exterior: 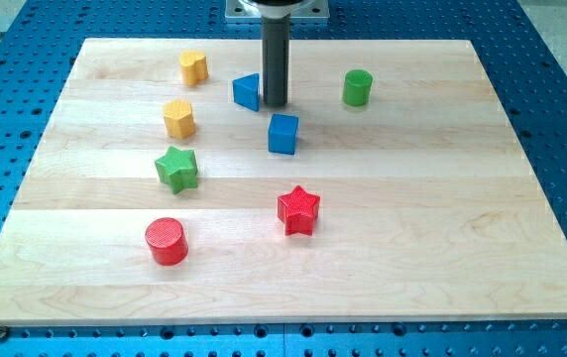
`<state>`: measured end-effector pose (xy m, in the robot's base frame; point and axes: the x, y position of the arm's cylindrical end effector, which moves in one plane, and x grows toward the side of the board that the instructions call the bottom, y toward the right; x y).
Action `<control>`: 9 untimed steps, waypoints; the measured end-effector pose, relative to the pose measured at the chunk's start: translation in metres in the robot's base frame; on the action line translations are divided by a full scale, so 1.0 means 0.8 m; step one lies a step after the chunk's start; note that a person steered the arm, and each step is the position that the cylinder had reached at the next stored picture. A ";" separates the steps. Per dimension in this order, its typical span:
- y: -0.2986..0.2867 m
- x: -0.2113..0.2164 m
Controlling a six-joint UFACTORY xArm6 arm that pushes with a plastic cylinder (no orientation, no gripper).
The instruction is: Put the red blocks vertically to each other
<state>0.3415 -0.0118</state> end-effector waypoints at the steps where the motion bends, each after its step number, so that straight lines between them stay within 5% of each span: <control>1: 0.061 0.058; 3: 0.119 0.256; 4: 0.047 0.297; 6: -0.021 0.230; 7: 0.046 0.240; 8: 0.041 0.240; 9: 0.026 0.298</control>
<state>0.5799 0.0089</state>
